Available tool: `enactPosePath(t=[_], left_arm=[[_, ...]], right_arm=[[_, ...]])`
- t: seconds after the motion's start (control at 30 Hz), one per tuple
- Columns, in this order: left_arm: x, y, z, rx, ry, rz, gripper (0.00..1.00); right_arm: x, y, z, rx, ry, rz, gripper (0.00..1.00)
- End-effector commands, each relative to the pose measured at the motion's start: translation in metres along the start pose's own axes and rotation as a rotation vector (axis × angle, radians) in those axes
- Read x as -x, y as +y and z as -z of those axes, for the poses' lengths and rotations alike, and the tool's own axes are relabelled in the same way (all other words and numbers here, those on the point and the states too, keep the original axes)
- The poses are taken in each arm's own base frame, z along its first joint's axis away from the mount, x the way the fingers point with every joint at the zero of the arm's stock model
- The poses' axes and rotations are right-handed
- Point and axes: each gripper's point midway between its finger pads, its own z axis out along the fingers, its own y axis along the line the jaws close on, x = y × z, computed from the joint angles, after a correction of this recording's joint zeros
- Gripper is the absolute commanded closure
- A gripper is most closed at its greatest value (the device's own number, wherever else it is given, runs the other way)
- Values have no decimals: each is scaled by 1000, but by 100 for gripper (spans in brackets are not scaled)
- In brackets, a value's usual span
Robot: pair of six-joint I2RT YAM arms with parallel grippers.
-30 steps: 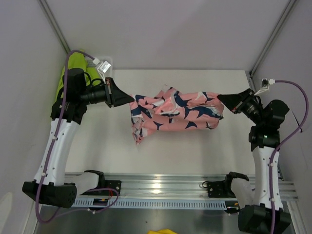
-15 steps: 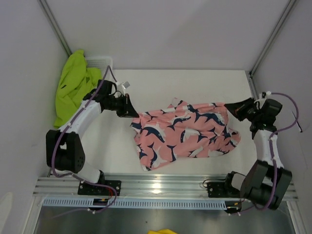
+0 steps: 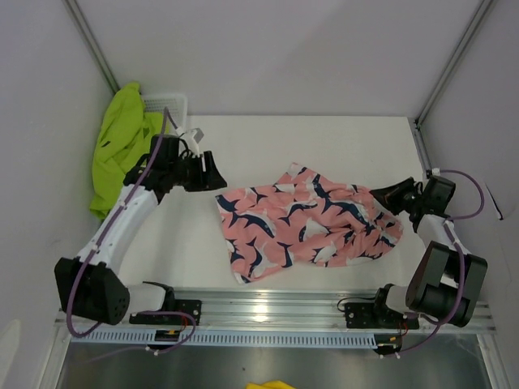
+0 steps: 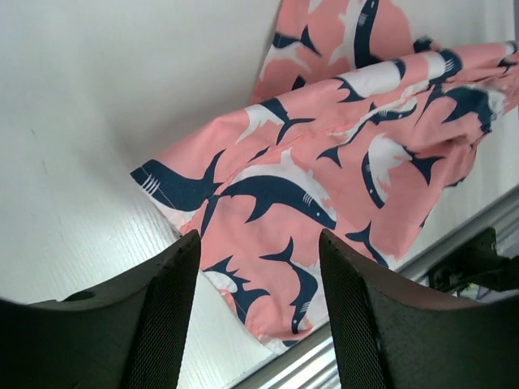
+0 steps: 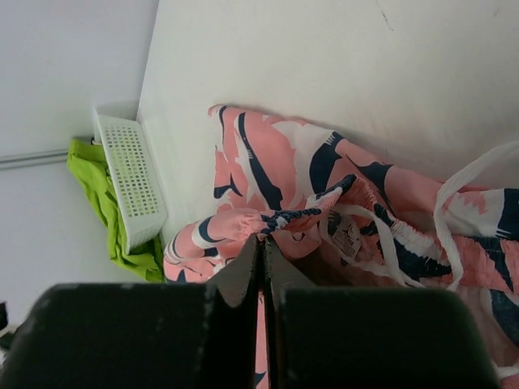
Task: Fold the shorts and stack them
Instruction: Flatten the shorts out
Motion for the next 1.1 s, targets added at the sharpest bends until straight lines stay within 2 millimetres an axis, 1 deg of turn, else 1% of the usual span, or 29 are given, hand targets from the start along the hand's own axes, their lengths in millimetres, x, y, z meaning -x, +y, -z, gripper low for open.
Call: enactPosePath(t=[0.0,0.03,0.07,0.1,0.13,0.17,0.23,0.27,0.33,0.37,0.43,0.47,0.5,0.53,0.57,0.6,0.63,0.7,0.73,0.9,1.07], left_arm=[[5,-7,20,27,-118,8,37],[-14,2,12,44,-90,29,37],[-11,-1,10,31,-127,21,37],[-24,0,6,32,-119,47,37],[-38,8,-1,48,-105,69,37],[-33,8,-4,36,-143,68,37],[-50,18,-13,49,-138,116,37],[-44,19,-15,48,-176,126,37],[-55,30,-22,77,-179,151,37],[-48,29,-23,69,-215,147,37],[-58,37,-30,83,-210,173,37],[-54,38,-33,79,-233,176,37],[-59,43,-37,90,-225,182,37],[-60,46,-41,94,-224,183,37],[-60,46,-43,91,-228,180,38],[-64,47,-47,84,-216,183,38],[-62,46,-49,72,-227,177,38],[-70,49,-57,68,-196,190,38],[-66,49,-60,59,-209,187,38],[-78,58,-75,76,-152,214,40],[-85,60,-81,68,-141,218,41]], right_arm=[[21,8,-7,15,-65,69,100],[19,6,-9,12,-64,68,100],[18,7,-12,18,-65,75,100],[17,6,-14,19,-64,71,100],[16,6,-15,20,-66,71,100],[15,5,-17,26,-69,76,100],[13,4,-19,29,-66,74,100],[12,2,-21,30,-70,74,100],[9,1,-22,32,-68,75,100],[10,0,-23,33,-71,77,100],[8,-2,-24,31,-63,73,100],[7,-3,-25,32,-58,70,100],[6,-3,-25,33,-57,67,100],[5,-4,-26,35,-53,65,100],[5,-4,-26,37,-52,64,100],[3,-6,-26,35,-49,60,100],[3,-6,-27,38,-47,61,100],[1,-7,-28,39,-40,54,100],[1,-7,-28,41,-41,53,100],[-1,-8,-28,43,-35,50,100],[-3,-10,-28,45,-31,47,100]])
